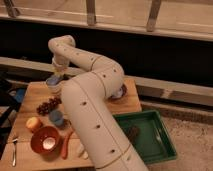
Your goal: Place sponge in paper cup
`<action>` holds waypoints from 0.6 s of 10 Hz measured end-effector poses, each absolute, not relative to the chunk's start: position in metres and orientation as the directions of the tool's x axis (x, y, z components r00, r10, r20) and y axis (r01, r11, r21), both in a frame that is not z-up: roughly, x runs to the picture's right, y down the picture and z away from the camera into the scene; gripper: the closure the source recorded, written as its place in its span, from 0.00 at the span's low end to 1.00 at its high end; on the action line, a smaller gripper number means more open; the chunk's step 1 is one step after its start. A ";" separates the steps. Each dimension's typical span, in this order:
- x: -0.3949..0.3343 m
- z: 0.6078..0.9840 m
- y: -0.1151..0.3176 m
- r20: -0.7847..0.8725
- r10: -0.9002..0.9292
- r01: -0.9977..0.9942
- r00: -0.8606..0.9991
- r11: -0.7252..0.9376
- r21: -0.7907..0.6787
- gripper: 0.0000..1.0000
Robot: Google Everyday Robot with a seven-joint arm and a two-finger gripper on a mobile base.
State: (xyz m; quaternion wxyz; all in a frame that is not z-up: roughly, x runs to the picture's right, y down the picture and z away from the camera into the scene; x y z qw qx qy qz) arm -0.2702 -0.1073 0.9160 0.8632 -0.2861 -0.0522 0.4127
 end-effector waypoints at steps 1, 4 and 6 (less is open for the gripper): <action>-0.273 0.911 -0.104 -0.151 0.742 -0.674 0.653 0.477 -0.564 0.43; -0.272 0.904 -0.104 -0.149 0.751 -0.668 0.644 0.456 -0.589 0.20; -0.273 0.903 -0.104 -0.148 0.751 -0.665 0.644 0.454 -0.593 0.20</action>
